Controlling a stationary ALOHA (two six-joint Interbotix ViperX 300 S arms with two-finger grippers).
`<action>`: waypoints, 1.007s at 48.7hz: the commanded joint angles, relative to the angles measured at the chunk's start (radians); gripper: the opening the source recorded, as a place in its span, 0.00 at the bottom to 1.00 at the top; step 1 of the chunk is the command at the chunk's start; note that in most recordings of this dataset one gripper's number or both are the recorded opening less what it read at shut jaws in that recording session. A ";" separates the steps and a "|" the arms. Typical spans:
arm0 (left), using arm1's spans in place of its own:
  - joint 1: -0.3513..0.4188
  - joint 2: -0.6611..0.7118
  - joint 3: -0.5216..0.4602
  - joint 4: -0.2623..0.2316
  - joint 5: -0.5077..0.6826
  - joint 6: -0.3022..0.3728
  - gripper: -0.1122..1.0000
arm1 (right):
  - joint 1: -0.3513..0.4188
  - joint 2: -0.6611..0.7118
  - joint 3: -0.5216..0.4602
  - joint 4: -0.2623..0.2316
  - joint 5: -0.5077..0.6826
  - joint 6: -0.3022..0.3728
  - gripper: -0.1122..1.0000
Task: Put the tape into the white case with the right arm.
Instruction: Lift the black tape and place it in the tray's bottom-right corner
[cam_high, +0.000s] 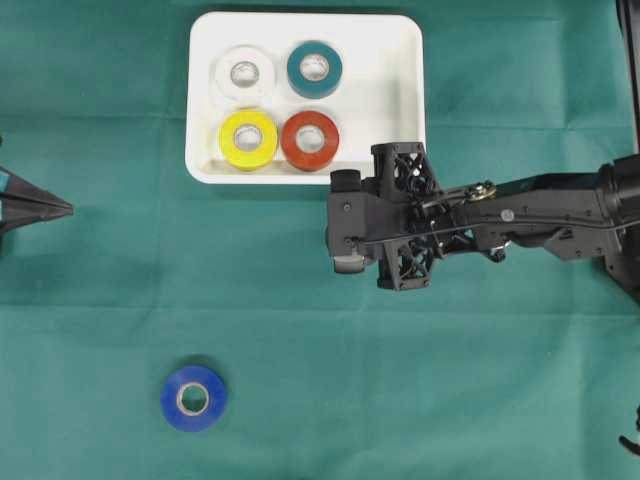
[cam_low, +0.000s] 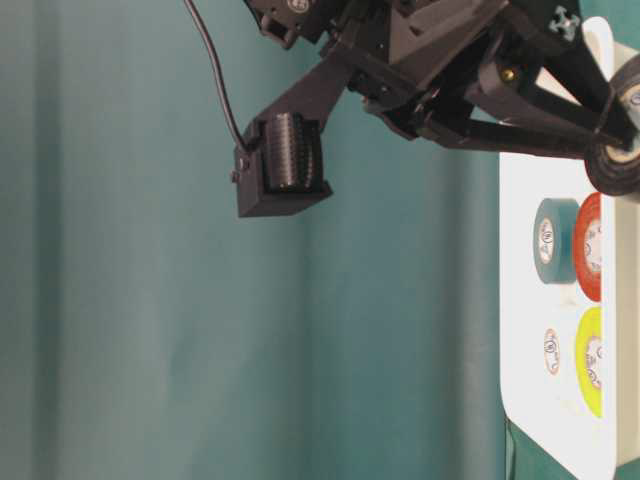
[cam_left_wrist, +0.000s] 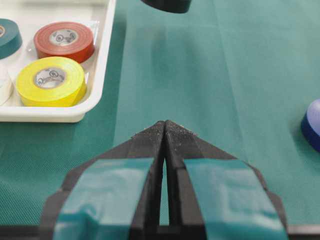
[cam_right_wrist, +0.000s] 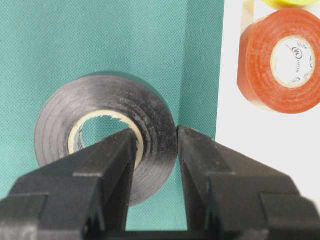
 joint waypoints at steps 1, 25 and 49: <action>0.003 0.008 -0.012 -0.003 -0.005 0.000 0.11 | -0.012 -0.029 -0.028 0.000 -0.002 0.003 0.10; 0.002 0.008 -0.012 -0.002 -0.005 0.000 0.11 | -0.178 -0.029 -0.055 -0.003 0.000 -0.002 0.10; 0.003 0.008 -0.012 -0.002 -0.005 0.000 0.11 | -0.279 -0.031 -0.046 -0.005 0.000 -0.008 0.10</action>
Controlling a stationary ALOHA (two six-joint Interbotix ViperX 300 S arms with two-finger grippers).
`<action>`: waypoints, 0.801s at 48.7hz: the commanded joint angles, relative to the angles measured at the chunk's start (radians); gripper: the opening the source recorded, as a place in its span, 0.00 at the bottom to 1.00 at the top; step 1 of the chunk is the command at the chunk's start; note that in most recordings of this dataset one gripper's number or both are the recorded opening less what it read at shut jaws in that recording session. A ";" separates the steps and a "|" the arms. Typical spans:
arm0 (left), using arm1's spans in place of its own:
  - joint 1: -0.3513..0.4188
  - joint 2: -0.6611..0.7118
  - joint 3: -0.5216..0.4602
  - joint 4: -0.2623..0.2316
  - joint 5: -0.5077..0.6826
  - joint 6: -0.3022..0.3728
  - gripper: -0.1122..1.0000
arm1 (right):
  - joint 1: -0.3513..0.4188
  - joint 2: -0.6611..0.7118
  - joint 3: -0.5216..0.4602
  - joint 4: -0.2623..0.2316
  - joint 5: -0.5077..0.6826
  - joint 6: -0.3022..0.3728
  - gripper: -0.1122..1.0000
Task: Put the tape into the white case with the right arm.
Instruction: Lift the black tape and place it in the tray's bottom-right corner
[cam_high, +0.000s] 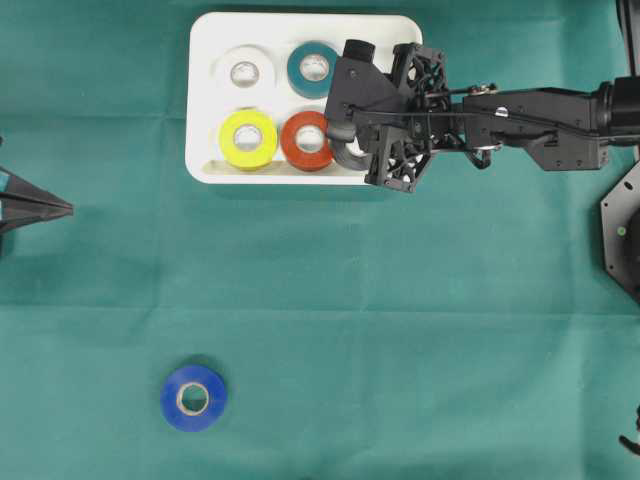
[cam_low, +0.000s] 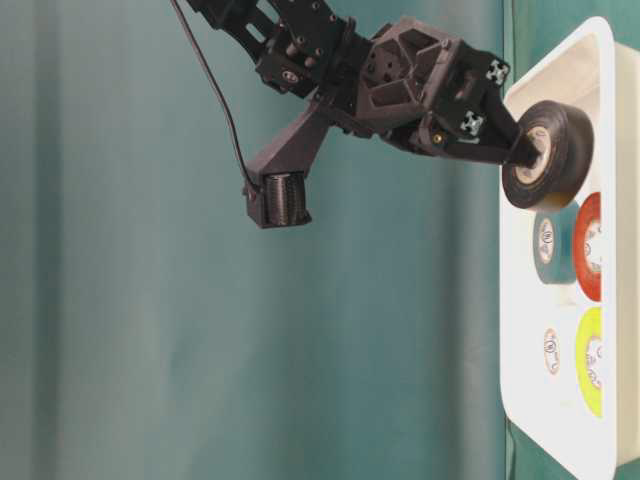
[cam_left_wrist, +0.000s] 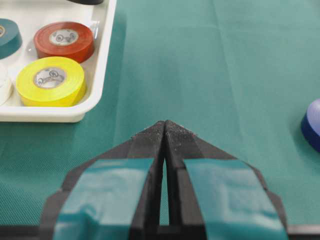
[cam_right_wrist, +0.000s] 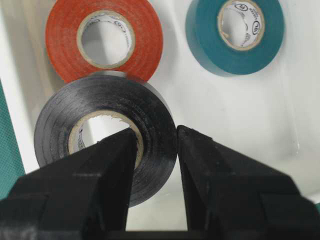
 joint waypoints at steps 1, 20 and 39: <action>0.003 0.008 -0.012 -0.003 -0.005 0.000 0.11 | -0.003 -0.031 -0.018 -0.005 0.000 -0.003 0.10; 0.003 0.008 -0.011 -0.002 -0.005 0.000 0.11 | -0.009 -0.035 0.014 -0.023 0.052 -0.003 0.10; 0.003 0.008 -0.012 -0.002 -0.005 0.000 0.11 | -0.012 -0.037 0.021 -0.023 0.052 -0.002 0.61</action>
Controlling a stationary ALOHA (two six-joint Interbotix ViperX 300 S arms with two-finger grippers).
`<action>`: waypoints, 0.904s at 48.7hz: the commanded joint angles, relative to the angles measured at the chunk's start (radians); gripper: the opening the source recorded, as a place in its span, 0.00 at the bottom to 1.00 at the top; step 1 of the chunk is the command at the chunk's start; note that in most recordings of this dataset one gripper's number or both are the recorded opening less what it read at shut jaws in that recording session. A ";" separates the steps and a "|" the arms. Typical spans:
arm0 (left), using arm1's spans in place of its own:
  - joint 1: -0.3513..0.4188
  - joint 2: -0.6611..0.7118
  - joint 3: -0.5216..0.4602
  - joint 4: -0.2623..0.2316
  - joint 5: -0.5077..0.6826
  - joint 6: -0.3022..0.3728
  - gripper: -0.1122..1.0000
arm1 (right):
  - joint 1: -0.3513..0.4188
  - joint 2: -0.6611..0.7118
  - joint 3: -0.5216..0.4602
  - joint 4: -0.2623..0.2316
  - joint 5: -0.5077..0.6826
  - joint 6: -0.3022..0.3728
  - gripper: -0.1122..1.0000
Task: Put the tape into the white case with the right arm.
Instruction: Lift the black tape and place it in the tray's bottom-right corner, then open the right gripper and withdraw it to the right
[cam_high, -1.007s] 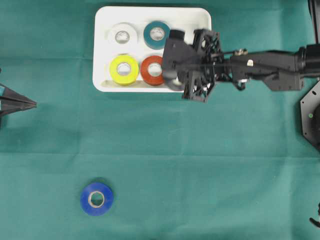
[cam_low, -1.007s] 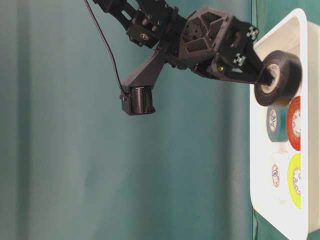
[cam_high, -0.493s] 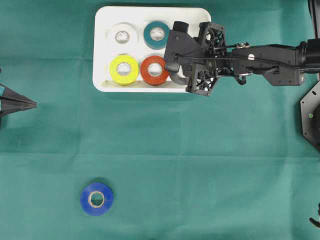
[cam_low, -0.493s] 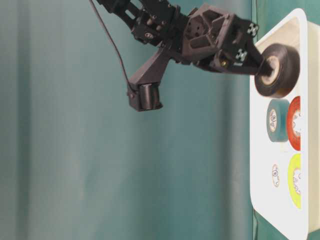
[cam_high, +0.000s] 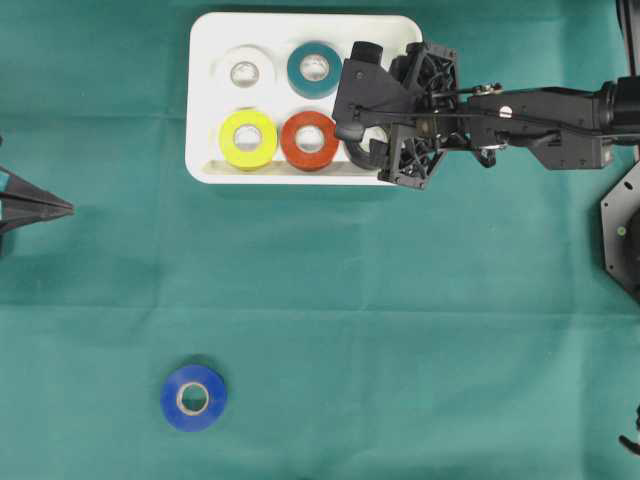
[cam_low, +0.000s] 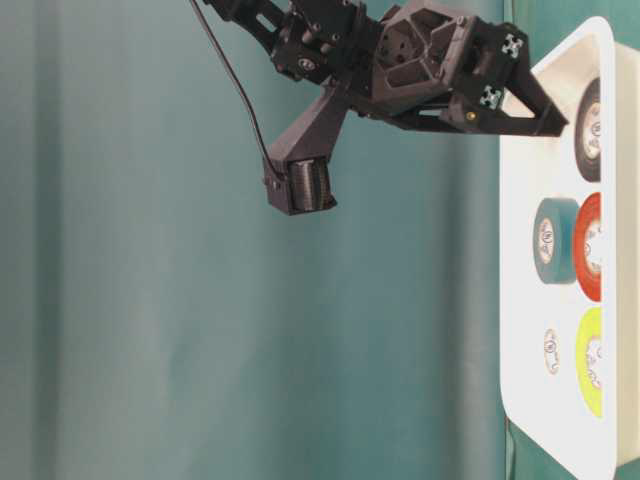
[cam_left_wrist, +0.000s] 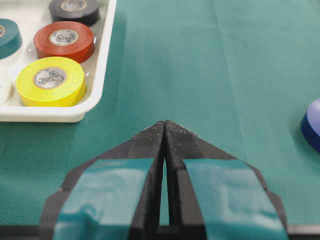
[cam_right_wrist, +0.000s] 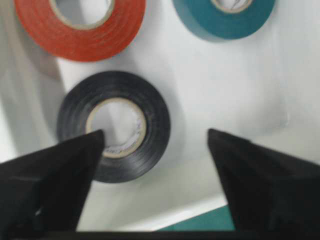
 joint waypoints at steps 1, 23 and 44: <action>0.002 0.008 -0.012 0.000 -0.005 0.000 0.11 | 0.000 -0.034 -0.006 -0.005 -0.002 0.000 0.66; 0.000 0.008 -0.012 0.000 -0.005 0.000 0.11 | 0.000 -0.124 0.080 -0.005 0.003 0.008 0.72; 0.002 0.008 -0.011 -0.002 -0.005 0.000 0.11 | 0.000 -0.456 0.419 -0.003 -0.149 0.026 0.72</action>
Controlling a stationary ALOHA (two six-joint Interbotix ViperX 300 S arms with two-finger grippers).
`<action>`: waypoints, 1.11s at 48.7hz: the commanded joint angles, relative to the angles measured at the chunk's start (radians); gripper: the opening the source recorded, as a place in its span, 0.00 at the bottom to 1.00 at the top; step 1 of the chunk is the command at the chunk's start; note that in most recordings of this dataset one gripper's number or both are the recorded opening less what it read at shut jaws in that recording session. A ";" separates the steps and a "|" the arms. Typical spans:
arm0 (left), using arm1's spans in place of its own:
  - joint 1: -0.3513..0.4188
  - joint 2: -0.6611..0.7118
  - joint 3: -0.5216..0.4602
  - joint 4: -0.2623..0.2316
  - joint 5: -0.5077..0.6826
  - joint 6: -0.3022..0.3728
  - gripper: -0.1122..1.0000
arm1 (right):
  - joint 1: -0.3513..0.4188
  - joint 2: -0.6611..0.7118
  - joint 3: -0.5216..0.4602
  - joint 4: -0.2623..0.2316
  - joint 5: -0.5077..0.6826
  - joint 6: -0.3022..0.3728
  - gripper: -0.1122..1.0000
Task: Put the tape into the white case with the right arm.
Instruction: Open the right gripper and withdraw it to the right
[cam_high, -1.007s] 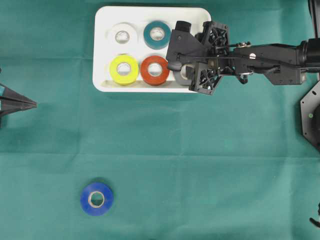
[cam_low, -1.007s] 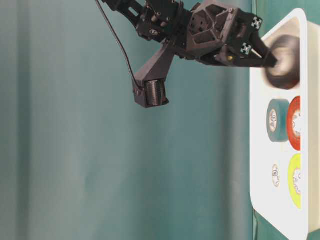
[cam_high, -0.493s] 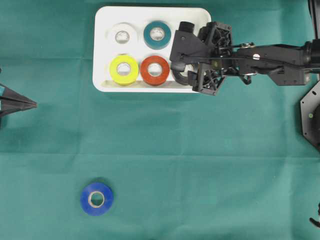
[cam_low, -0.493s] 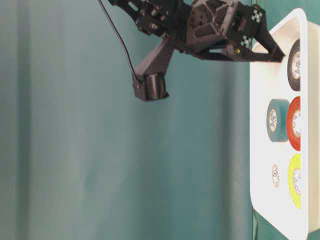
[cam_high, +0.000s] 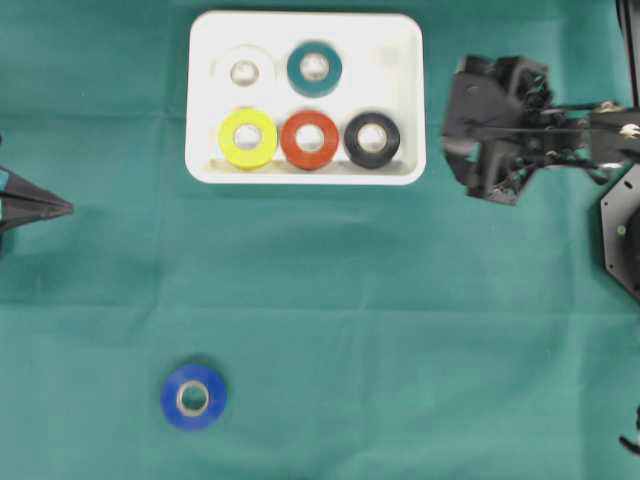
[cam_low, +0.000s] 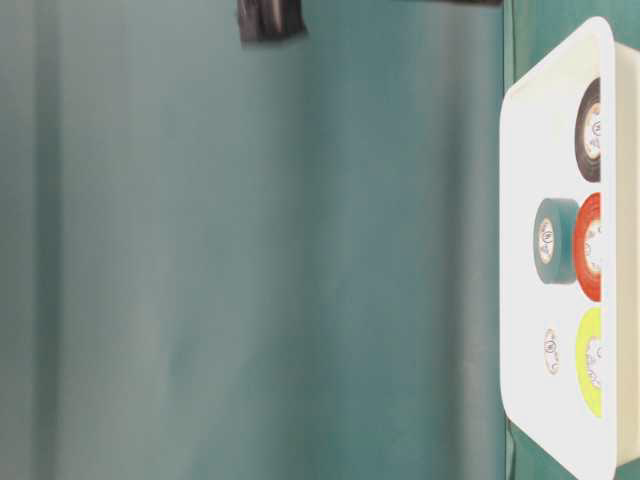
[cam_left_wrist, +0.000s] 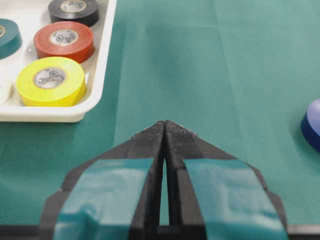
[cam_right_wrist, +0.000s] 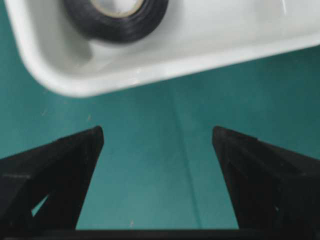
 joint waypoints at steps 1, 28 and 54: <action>0.002 0.008 -0.012 0.000 -0.005 0.000 0.11 | 0.000 -0.089 0.054 -0.002 -0.067 0.006 0.72; 0.002 0.009 -0.012 0.000 -0.005 0.000 0.11 | -0.002 -0.472 0.333 0.002 -0.133 0.144 0.70; 0.000 0.009 -0.012 0.000 -0.005 0.000 0.11 | 0.101 -0.486 0.390 -0.003 -0.347 0.140 0.70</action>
